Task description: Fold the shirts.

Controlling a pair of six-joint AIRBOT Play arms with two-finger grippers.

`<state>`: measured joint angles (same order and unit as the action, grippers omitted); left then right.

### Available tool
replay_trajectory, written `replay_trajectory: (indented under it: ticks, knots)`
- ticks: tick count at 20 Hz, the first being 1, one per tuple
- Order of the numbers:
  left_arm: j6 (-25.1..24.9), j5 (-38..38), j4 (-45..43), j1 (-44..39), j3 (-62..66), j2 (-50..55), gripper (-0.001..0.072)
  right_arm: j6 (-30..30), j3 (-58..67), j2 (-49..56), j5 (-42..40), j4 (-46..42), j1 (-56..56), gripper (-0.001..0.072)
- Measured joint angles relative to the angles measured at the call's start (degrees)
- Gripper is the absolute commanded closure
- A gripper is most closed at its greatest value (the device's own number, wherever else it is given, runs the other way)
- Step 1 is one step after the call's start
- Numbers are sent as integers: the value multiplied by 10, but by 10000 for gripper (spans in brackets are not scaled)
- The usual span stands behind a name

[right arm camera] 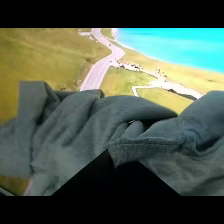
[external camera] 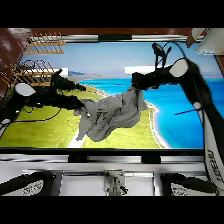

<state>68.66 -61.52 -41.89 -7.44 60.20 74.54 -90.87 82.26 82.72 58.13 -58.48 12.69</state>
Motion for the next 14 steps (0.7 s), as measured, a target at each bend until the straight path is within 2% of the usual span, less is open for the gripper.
replay_trajectory:
  ticks: [1, 2, 5, 8, 10, 12, 14]
  knots:
    - [0, 2, 5, -1, -4, 20, 152, 0, -3, 24, -21, 25, 0, 644]
    - [1, 3, 11, -1, -6, 36, -13, 1, -5, 42, -37, 47, 0, 644]
    - [1, -28, 19, 28, 21, 59, -11, 17, -8, 69, -60, 85, 0, 644]
    - [13, -123, -15, 91, 90, 67, -11, 34, -9, 72, -55, 100, -6, 644]
    - [27, -194, -72, 125, 114, 67, -12, 41, -9, 70, -44, 98, -10, 644]
    - [42, -238, -129, 141, 93, 59, -13, 44, -9, 69, -26, 86, -11, 644]
    - [47, -240, -143, 138, 33, 49, -13, 45, -9, 68, -10, 72, -12, 644]
